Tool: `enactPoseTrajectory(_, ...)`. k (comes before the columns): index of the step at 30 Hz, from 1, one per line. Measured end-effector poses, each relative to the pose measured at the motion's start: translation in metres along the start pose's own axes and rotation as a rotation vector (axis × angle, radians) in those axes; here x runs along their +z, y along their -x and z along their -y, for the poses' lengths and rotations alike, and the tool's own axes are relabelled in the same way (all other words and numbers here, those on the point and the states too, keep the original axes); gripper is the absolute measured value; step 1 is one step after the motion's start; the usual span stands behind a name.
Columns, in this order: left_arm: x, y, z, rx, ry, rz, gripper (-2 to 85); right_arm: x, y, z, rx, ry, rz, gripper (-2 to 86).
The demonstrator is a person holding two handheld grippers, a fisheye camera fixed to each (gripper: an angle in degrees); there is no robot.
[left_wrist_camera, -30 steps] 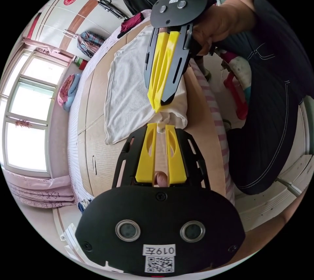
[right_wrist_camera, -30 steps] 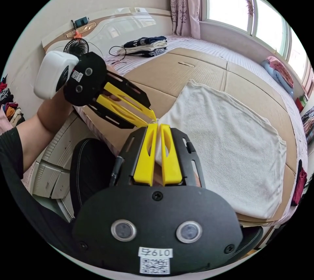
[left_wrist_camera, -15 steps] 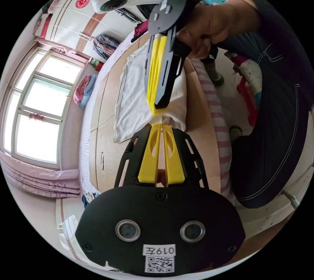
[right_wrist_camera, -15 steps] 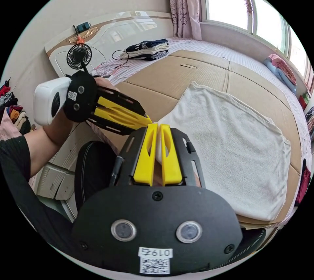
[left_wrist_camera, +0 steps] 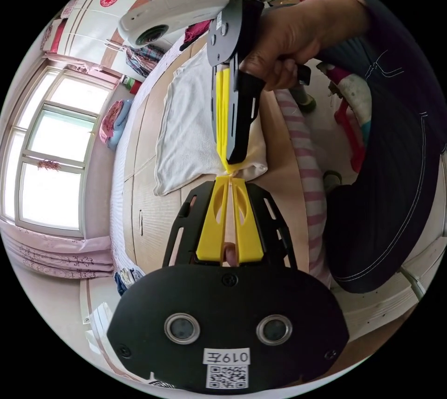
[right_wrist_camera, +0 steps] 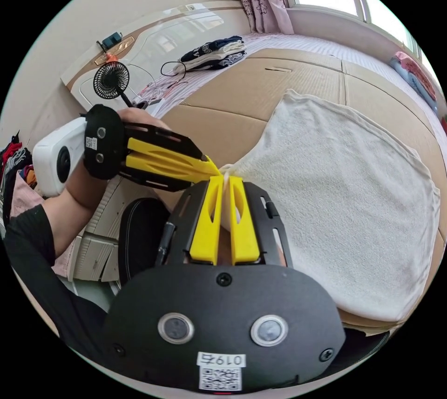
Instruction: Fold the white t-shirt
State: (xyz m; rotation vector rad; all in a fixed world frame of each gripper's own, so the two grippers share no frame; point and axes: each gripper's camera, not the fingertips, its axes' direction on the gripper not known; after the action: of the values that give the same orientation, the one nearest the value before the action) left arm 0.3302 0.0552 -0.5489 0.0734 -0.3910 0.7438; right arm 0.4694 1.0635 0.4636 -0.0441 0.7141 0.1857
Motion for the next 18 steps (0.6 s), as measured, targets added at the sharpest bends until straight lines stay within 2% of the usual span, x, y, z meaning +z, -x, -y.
enactPoseTrajectory(7,-0.007,0.012,-0.020,-0.068,-0.010,-0.030,0.6,0.011,0.024,0.007,-0.058,0.029,-0.066,1.0)
enactPoseTrajectory(11,0.000,0.049,-0.036,-0.335,-0.133,-0.056,0.6,0.020,0.052,0.009,-0.133,0.030,-0.156,1.2)
enactPoseTrajectory(13,0.016,0.066,-0.039,-0.427,-0.131,-0.084,0.6,0.024,0.066,0.011,-0.167,0.030,-0.203,1.3)
enactPoseTrajectory(15,0.045,0.088,-0.041,-0.522,-0.105,-0.202,0.7,0.029,0.078,0.012,-0.193,0.031,-0.242,1.3)
enactPoseTrajectory(18,0.072,0.102,-0.043,-0.536,-0.121,-0.372,0.9,0.036,0.095,0.015,-0.221,0.028,-0.290,1.3)
